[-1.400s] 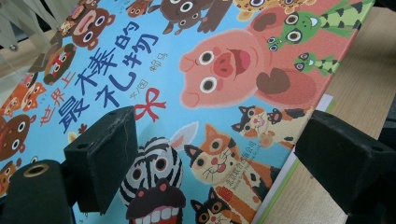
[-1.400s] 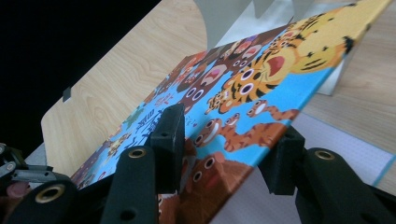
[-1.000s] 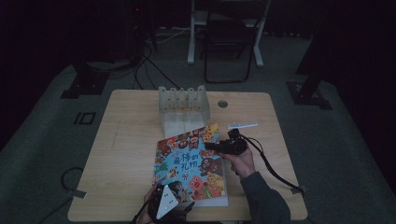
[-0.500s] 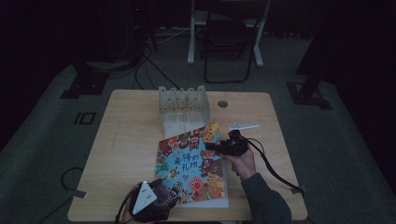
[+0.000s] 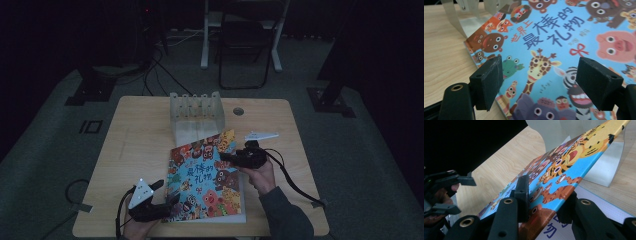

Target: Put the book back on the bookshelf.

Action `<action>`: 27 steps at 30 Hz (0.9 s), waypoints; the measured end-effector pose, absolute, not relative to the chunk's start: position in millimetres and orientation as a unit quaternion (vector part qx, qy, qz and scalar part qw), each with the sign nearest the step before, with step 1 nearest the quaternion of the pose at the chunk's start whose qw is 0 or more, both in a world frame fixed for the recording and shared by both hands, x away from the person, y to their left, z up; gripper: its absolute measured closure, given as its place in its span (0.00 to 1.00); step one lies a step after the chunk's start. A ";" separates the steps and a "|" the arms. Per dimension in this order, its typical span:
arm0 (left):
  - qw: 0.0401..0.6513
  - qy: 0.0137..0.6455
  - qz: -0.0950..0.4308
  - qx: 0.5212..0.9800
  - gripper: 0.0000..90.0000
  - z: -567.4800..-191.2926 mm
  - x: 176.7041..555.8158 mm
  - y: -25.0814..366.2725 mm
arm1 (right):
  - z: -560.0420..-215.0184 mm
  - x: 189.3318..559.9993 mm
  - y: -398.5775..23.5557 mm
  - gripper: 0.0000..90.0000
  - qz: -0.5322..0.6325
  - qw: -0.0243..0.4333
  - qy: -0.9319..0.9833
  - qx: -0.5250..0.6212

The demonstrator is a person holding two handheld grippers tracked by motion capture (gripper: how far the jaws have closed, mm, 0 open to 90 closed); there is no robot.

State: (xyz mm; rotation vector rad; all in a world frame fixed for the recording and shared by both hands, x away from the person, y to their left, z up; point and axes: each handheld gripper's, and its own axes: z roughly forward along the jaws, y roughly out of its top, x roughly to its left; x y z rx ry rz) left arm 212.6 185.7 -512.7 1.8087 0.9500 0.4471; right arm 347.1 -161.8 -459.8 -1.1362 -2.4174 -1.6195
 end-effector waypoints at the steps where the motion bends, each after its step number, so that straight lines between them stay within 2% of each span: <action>1: 0.502 0.395 0.182 0.748 0.25 -512.8 215.2 186.8 | -459.6 346.6 -162.3 0.76 -0.520 0.008 -0.773 -0.363; 12: 0.519 0.415 0.139 0.734 0.26 -510.0 245.0 201.4 | -454.7 340.0 -166.1 0.76 -0.534 -0.008 -0.773 -0.343; 27: 0.519 0.430 0.125 0.728 0.27 -510.7 263.4 208.4 | -447.9 332.8 -171.1 0.76 -0.552 -0.029 -0.771 -0.316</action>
